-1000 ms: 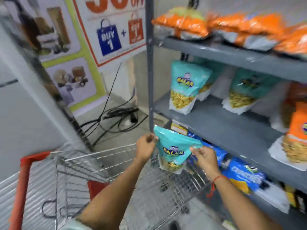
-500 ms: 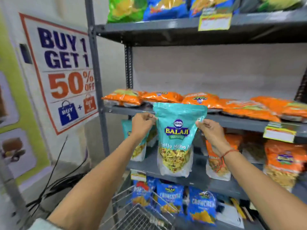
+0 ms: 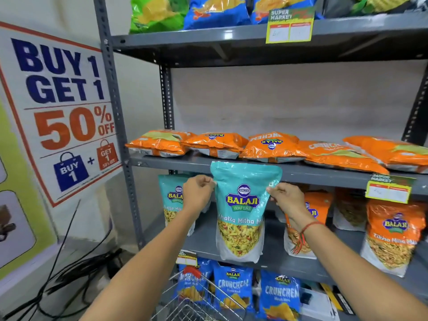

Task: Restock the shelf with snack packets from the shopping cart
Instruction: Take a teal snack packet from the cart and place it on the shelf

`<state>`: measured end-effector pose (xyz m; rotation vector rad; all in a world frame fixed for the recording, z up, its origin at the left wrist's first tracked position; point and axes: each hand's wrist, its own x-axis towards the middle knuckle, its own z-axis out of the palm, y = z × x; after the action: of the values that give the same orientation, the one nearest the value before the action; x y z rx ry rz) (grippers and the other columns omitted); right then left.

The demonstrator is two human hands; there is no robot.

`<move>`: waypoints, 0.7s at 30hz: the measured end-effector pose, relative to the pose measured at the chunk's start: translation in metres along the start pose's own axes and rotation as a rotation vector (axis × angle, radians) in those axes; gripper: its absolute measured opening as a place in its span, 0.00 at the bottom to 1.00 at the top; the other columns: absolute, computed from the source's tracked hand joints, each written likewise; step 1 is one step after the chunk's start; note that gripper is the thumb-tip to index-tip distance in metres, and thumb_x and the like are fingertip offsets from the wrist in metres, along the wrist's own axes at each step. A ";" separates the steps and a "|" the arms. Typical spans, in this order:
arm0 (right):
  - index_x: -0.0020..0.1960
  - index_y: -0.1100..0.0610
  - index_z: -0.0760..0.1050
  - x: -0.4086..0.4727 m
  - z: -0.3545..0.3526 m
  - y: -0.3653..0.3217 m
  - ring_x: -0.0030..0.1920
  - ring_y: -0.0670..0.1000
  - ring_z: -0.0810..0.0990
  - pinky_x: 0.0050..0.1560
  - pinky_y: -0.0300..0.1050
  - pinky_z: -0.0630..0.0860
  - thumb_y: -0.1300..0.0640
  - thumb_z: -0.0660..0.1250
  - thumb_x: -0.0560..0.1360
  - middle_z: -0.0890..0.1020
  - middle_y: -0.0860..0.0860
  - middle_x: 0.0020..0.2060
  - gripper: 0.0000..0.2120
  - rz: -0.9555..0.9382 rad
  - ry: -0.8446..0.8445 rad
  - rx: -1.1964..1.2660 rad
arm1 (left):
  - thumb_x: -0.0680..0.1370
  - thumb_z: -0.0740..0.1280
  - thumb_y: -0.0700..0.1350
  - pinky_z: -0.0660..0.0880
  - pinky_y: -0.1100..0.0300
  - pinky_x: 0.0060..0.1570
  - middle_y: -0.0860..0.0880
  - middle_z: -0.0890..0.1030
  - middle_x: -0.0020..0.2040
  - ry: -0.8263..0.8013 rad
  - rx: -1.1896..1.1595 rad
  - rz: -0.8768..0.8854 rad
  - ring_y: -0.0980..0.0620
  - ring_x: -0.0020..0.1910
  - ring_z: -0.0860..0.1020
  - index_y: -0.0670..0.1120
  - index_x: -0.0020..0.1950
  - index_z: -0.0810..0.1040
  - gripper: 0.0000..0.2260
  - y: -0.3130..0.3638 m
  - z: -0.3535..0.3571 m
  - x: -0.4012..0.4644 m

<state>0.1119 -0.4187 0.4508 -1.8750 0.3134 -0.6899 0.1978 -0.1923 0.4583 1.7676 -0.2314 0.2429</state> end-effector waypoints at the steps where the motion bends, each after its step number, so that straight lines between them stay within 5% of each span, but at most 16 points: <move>1: 0.36 0.62 0.80 0.005 0.006 0.009 0.31 0.48 0.75 0.35 0.42 0.71 0.56 0.70 0.73 0.80 0.51 0.29 0.10 0.015 0.000 -0.001 | 0.70 0.71 0.45 0.83 0.45 0.43 0.43 0.86 0.36 0.003 0.005 -0.022 0.43 0.37 0.84 0.49 0.34 0.81 0.05 -0.010 0.005 0.003; 3: 0.37 0.63 0.80 0.017 0.018 0.029 0.29 0.47 0.73 0.31 0.39 0.70 0.57 0.70 0.72 0.80 0.52 0.29 0.10 0.051 0.000 0.009 | 0.68 0.70 0.48 0.83 0.43 0.40 0.46 0.86 0.34 0.006 0.018 -0.052 0.43 0.36 0.84 0.49 0.35 0.82 0.04 -0.033 0.017 0.014; 5: 0.37 0.63 0.79 0.031 0.029 0.056 0.32 0.50 0.76 0.36 0.46 0.74 0.56 0.71 0.71 0.83 0.57 0.32 0.10 0.072 0.004 0.002 | 0.67 0.68 0.49 0.83 0.42 0.40 0.46 0.85 0.33 0.000 0.032 -0.074 0.41 0.36 0.84 0.50 0.36 0.81 0.05 -0.057 0.030 0.026; 9: 0.41 0.64 0.78 0.058 0.044 0.103 0.35 0.54 0.78 0.48 0.63 0.79 0.51 0.72 0.70 0.84 0.63 0.40 0.14 0.119 0.011 -0.043 | 0.72 0.66 0.42 0.75 0.56 0.33 0.46 0.82 0.32 0.013 0.085 -0.074 0.49 0.30 0.77 0.47 0.36 0.80 0.06 -0.080 0.056 0.039; 11: 0.42 0.66 0.77 0.069 0.050 0.116 0.40 0.64 0.82 0.50 0.67 0.78 0.52 0.72 0.70 0.83 0.66 0.42 0.16 0.119 0.031 -0.049 | 0.73 0.65 0.41 0.69 0.62 0.29 0.49 0.81 0.32 0.030 0.094 -0.080 0.52 0.29 0.74 0.47 0.38 0.80 0.06 -0.089 0.069 0.048; 15: 0.42 0.68 0.78 0.086 0.056 0.130 0.47 0.68 0.80 0.49 0.65 0.79 0.54 0.71 0.71 0.83 0.66 0.43 0.15 0.138 0.057 -0.058 | 0.73 0.67 0.41 0.70 0.60 0.33 0.49 0.81 0.34 0.053 0.125 -0.085 0.52 0.32 0.76 0.48 0.40 0.81 0.04 -0.107 0.092 0.070; 21: 0.44 0.66 0.80 0.099 0.062 0.146 0.45 0.59 0.82 0.45 0.52 0.78 0.55 0.69 0.74 0.85 0.59 0.43 0.12 0.220 0.037 -0.045 | 0.73 0.69 0.43 0.71 0.61 0.40 0.49 0.83 0.38 0.013 0.161 -0.103 0.49 0.40 0.80 0.48 0.41 0.81 0.02 -0.132 0.113 0.091</move>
<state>0.2430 -0.4810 0.3323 -1.8376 0.5539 -0.5727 0.3268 -0.2783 0.3382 1.9311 -0.1127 0.2034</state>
